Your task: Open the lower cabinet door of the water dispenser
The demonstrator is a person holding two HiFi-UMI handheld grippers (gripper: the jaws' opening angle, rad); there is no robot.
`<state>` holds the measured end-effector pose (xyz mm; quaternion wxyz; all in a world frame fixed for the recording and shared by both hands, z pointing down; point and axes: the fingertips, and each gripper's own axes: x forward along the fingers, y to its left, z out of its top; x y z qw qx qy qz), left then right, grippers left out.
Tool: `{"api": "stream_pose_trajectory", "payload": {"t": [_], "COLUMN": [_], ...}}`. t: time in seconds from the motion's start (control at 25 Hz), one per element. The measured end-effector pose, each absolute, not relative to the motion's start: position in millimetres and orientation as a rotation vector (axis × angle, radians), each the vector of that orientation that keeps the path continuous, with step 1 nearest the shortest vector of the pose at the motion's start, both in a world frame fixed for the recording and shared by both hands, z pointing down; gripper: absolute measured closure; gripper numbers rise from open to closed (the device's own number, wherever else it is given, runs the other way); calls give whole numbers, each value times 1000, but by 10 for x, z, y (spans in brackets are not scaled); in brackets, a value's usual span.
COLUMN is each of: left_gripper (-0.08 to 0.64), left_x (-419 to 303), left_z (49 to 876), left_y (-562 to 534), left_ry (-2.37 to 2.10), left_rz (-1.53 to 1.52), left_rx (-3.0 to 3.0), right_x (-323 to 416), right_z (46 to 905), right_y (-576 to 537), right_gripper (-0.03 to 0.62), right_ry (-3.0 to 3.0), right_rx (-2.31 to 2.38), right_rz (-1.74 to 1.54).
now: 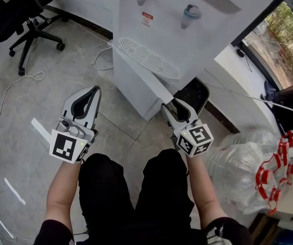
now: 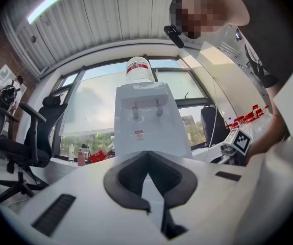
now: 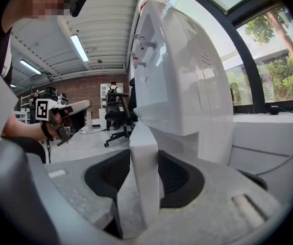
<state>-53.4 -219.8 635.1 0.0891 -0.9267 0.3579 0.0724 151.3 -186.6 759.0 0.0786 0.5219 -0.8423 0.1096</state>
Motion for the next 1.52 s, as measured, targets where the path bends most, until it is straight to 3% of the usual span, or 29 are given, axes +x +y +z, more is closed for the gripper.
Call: {"api": "stream_pose_trajectory", "payload": {"t": [0.4,0.48,0.56,0.6,0.96,1.52], "left_gripper": [554,554,554,554,554,554], "left_x": [-533,-543,-549,-559,-589,-720], "left_z": [6334,6335,6343,6353,6358,6365], "left_y": [-2160,-2156,-2148,-2149,-2119,-2097], "left_ry": [1063,1070,1076,1077,1091,1140], "left_rz": [194,197,202,194,165,169], "left_rx": [-2738,-2739,-2744,-2741,-2722,-2709], "right_x": [1119,1127,1245,1335,1421,762], "right_z": [7508,7442,7379,7369,7509,7436], "right_y": [-1647,-1597,-1578,-1589,-1938,-1980], "right_gripper": [438,473,572,588,588,588], "right_ry": [-2608,-2655,-2665,-2648,-2554,-2638], "right_rx": [1283,1257,1285,1321,1424,1164], "right_rz": [261,226,181,172,204,139]}}
